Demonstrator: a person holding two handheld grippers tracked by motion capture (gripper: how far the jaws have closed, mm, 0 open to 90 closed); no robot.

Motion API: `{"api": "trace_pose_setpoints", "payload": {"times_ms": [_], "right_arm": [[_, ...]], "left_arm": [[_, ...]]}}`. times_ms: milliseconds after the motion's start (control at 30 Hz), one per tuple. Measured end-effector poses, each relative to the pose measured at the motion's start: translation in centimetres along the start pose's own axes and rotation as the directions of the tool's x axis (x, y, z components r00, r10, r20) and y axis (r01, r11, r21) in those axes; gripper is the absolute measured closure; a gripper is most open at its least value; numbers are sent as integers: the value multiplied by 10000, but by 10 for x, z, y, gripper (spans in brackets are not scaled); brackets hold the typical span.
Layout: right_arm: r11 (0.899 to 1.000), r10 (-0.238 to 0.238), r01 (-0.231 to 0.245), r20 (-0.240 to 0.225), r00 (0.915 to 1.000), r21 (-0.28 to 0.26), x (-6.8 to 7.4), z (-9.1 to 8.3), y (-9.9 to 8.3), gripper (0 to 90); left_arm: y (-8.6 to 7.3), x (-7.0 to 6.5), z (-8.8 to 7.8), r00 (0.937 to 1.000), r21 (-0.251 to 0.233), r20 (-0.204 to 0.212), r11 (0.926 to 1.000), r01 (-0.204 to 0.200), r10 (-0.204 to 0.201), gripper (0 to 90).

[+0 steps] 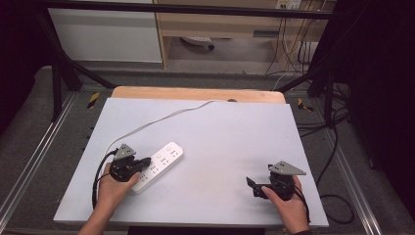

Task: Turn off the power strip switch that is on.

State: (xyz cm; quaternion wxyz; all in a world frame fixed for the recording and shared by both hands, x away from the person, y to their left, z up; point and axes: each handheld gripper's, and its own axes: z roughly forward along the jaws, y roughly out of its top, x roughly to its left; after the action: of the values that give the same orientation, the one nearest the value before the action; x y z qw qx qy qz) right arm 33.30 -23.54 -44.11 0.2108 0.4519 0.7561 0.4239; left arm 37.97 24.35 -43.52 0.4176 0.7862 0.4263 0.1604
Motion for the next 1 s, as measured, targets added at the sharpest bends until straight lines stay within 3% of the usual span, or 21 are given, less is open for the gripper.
{"api": "trace_pose_setpoints", "payload": {"times_ms": [333, 600, 700, 1000], "right_arm": [[10000, -12, 12, 23, 10000, -9, 1, 0, 0, 38], [10000, 8, -8, 8, 10000, -13, 0, 0, 0, 38], [9999, 55, -54, 35, 10000, -87, 0, -1, 1, 38], [9999, 51, -51, 27, 10000, -87, 0, -1, 1, 38]], "left_arm": [[1, -2, -2, 9998, -54, -120, 9999, -134, 133, 900], [0, 0, -3, 9999, -245, -24, 9996, 156, -157, 900], [-1, -1, -4, 9998, -254, -166, 9997, 56, -60, 900], [3, -5, -11, 9999, -1132, -1, 9934, -155, 155, 900]]}}
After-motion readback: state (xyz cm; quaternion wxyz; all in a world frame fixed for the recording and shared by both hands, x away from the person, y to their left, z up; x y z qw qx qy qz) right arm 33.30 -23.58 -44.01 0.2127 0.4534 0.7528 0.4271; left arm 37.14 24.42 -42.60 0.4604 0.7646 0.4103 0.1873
